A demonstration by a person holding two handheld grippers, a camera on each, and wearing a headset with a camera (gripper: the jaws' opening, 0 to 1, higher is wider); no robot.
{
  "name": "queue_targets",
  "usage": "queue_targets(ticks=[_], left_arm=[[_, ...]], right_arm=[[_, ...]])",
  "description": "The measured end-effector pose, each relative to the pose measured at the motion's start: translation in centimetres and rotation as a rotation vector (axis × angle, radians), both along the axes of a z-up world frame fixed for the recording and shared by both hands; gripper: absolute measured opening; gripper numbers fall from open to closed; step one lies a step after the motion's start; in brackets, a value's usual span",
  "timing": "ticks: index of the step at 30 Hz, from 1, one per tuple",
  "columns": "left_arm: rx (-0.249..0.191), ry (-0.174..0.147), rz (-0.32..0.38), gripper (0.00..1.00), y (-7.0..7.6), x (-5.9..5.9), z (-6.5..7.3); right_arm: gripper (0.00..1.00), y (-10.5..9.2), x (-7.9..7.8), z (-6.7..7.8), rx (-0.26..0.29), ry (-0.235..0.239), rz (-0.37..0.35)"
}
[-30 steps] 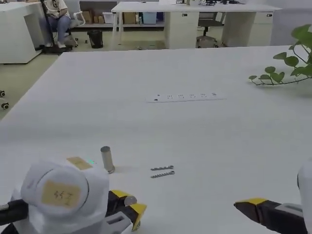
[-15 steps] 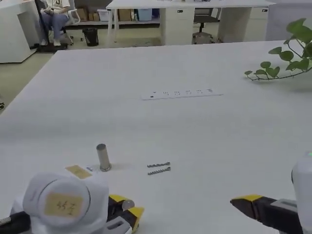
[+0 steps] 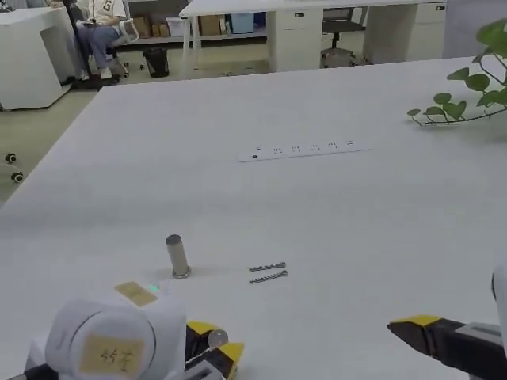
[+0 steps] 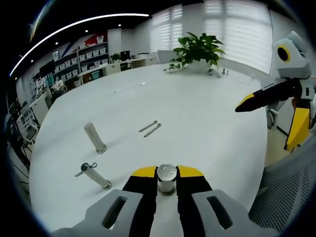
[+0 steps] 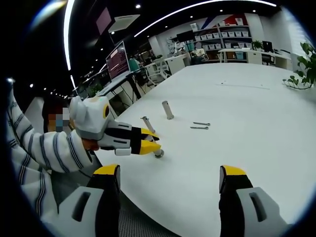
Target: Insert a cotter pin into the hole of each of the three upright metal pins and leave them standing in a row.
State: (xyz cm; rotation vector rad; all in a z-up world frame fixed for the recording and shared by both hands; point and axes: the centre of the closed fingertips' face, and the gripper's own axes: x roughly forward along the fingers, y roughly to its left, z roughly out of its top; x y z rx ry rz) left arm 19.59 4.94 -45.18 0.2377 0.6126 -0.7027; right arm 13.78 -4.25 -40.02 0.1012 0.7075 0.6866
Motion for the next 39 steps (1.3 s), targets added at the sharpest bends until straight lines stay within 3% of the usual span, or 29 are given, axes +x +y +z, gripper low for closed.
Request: queue_targets(ticks=[3,5,10,15,20,25,31,39], left_arm=[[0.020,-0.013,-0.028,0.11,0.0,0.0,0.1],[0.003,-0.017,-0.038,0.12,-0.1,0.0,0.6],[-0.035,-0.033,-0.095,0.28,-0.6,-0.2,2.2],[-0.141,-0.026,-0.142,0.40,-0.7,-1.0,4.3],[-0.182,-0.018,-0.153,0.55,0.1,-1.8,5.4],[-0.225,0.007,-0.141,0.63,1.0,-2.5,5.9],[-0.245,0.030,-0.128,0.74,1.9,-3.3,5.6],[-0.285,0.050,-0.142,0.95,2.5,-4.9,5.8]], right_arm=[[0.81,-0.1,0.0,-0.1,0.004,0.003,0.000],[0.81,-0.1,0.0,-0.1,0.005,0.002,0.003],[0.80,-0.2,0.2,0.0,0.007,-0.003,0.011],[0.80,-0.2,0.4,0.1,0.007,-0.002,0.017],[0.80,-0.4,0.5,0.1,0.000,-0.003,0.019],[0.80,-0.6,0.7,0.2,-0.006,-0.004,0.019],[0.79,-0.5,0.8,0.4,-0.012,-0.008,0.027],[0.79,-0.6,0.9,0.5,-0.048,-0.002,0.058]])
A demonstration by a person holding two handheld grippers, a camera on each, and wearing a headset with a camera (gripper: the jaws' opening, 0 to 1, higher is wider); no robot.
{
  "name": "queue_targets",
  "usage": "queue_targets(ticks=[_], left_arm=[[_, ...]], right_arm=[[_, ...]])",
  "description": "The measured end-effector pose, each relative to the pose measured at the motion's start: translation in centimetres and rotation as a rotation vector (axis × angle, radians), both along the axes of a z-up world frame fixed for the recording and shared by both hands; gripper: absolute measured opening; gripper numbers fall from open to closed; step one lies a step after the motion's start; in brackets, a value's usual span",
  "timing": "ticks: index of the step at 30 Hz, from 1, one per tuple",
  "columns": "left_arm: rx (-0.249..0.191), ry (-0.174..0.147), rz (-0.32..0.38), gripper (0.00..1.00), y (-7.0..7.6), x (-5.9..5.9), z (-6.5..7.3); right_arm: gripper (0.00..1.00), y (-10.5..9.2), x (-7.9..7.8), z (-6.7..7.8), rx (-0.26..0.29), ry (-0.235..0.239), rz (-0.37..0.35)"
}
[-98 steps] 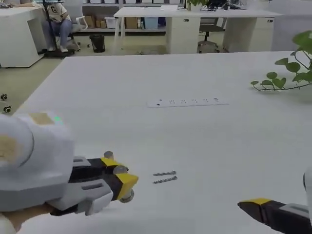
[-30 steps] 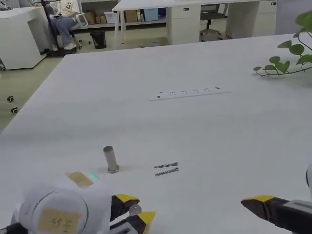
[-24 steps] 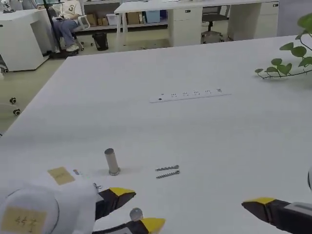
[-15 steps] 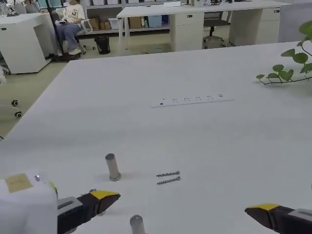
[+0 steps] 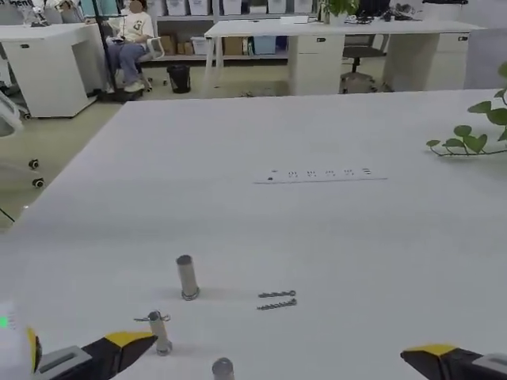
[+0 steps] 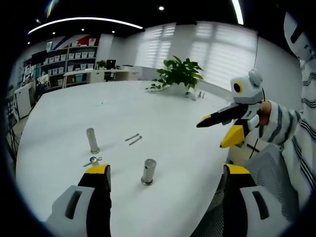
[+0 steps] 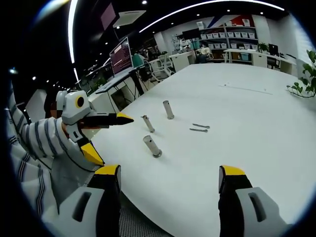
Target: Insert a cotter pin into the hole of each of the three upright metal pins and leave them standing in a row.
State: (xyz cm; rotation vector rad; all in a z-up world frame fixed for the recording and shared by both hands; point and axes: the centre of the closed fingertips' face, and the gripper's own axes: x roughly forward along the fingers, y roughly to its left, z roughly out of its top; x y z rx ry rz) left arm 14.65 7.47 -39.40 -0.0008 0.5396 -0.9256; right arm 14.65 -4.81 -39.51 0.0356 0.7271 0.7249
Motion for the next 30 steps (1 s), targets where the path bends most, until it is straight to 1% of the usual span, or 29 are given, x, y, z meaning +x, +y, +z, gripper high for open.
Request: queue_targets(ticks=[2,7,9,15,20,22,25,28,30], left_arm=[[0.000,0.006,-0.009,0.99,0.2,-0.3,0.1],[-0.012,0.007,-0.016,0.99,0.5,-0.6,0.4],[-0.010,0.000,-0.012,0.99,0.6,-0.7,0.5],[-0.004,0.010,-0.009,0.99,1.3,-1.2,0.0],[0.002,0.012,0.002,0.99,1.9,-1.3,-0.2],[0.011,0.012,0.001,0.99,2.0,-1.5,-0.4],[0.008,0.017,0.001,0.99,2.0,-1.8,-0.5],[0.020,0.019,0.002,0.99,2.2,-2.0,-0.8],[0.017,0.015,0.004,0.99,2.2,-2.1,-0.8]], right_arm=[[0.79,0.0,0.0,0.0,-0.011,0.002,0.008],[0.79,0.0,0.2,0.1,-0.035,0.003,0.025],[0.79,0.0,0.3,0.1,-0.040,0.002,0.025],[0.79,-0.2,0.4,0.0,-0.058,0.004,0.024],[0.79,-0.2,0.5,0.0,-0.076,0.004,0.036],[0.79,-0.3,0.4,-0.1,-0.086,0.008,0.044],[0.78,-0.4,0.4,0.0,-0.097,0.002,0.051],[0.77,-0.8,0.7,0.1,-0.105,-0.001,0.055],[0.76,-1.0,1.0,0.3,-0.116,-0.010,0.067]])
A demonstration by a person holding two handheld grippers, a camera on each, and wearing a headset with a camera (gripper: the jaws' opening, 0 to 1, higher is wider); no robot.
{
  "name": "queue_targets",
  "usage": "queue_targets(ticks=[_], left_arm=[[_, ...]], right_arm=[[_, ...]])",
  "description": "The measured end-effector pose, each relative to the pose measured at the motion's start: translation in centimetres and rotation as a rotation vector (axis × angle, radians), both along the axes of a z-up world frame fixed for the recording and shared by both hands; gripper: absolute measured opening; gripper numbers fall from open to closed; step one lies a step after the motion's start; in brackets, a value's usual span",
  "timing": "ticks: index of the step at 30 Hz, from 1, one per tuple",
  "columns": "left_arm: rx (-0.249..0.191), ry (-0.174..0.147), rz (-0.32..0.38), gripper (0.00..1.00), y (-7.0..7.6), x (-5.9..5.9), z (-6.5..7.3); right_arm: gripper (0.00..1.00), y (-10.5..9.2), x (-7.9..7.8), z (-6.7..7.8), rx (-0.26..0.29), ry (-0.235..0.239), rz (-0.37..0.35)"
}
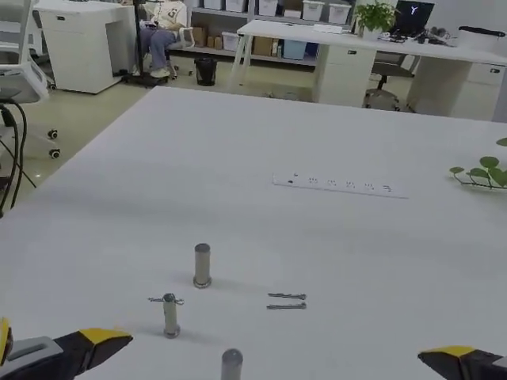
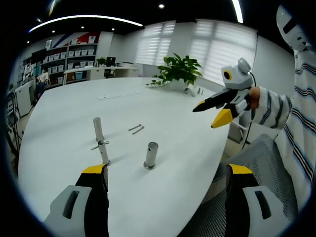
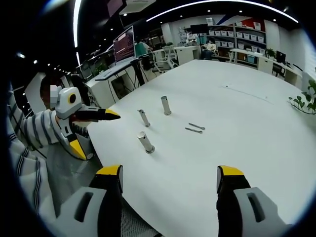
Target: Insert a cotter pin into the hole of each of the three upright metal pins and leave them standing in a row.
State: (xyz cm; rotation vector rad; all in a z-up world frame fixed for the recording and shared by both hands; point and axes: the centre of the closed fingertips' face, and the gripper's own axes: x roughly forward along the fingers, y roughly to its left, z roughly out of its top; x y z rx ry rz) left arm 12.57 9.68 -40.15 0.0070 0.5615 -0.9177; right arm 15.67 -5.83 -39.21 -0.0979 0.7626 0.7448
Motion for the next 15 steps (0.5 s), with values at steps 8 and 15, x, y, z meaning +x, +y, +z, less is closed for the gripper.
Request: queue_targets(ticks=[8,15], left_arm=[[0.002,-0.002,0.005,0.99,0.4,-0.1,0.1],[0.004,-0.001,0.001,0.99,0.6,-0.1,0.1]], right_arm=[[0.70,-0.7,1.4,0.7,-0.077,-0.030,0.085],[0.65,-1.2,3.1,1.2,-0.145,-0.059,0.170]])
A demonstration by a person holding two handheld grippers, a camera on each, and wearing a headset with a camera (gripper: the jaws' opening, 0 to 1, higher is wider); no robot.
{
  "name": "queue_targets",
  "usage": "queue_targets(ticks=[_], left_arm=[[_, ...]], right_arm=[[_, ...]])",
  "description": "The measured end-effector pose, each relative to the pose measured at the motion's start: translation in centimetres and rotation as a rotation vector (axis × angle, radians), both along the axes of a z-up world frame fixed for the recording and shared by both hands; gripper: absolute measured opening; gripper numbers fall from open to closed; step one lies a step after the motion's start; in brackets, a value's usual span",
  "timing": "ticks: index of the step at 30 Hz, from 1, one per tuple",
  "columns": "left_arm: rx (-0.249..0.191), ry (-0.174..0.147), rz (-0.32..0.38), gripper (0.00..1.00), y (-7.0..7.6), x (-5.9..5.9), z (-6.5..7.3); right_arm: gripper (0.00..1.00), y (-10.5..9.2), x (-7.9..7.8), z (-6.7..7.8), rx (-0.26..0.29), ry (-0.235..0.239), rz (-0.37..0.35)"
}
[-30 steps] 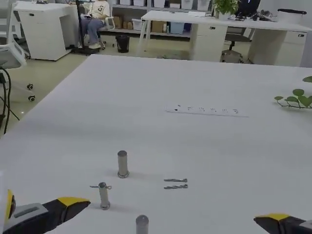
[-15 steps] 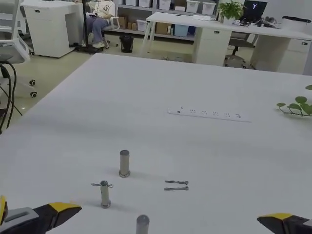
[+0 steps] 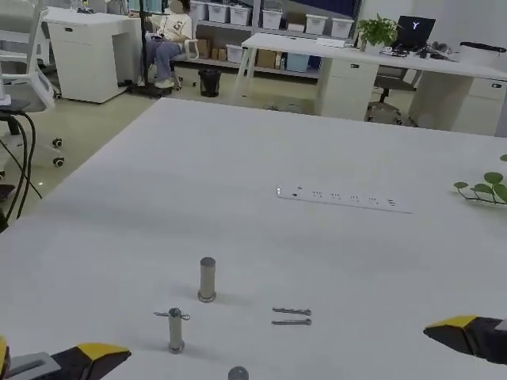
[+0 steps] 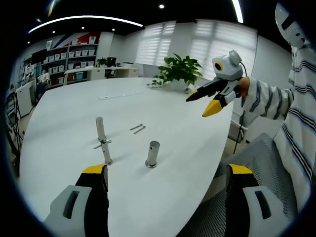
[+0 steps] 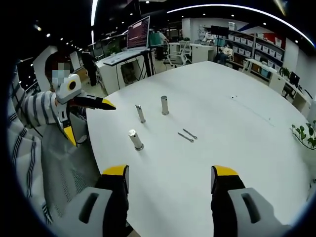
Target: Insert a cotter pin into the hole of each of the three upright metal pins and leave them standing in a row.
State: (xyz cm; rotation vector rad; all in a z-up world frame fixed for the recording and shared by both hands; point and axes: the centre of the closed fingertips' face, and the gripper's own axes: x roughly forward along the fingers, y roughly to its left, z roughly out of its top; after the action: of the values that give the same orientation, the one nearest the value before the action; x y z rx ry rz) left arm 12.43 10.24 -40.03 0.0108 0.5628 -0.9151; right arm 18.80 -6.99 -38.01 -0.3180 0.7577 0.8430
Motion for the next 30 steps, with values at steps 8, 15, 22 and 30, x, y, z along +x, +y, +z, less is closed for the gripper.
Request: queue_targets(ticks=[8,15,22,30], left_arm=[[0.000,0.024,0.016,0.99,0.2,-0.3,-0.5],[-0.005,0.046,0.043,0.99,0.6,-0.4,-0.8],[0.000,0.067,0.058,0.99,0.9,-0.3,-1.2],[0.009,0.084,0.070,0.99,0.9,-0.2,-1.7]], right_arm=[[0.59,-0.5,2.5,0.5,-0.091,-0.010,0.099],[0.50,0.4,5.1,0.1,-0.160,-0.001,0.228],[0.43,2.5,7.2,-1.5,-0.205,0.032,0.346],[0.36,5.2,8.3,-4.0,-0.211,0.059,0.475]])
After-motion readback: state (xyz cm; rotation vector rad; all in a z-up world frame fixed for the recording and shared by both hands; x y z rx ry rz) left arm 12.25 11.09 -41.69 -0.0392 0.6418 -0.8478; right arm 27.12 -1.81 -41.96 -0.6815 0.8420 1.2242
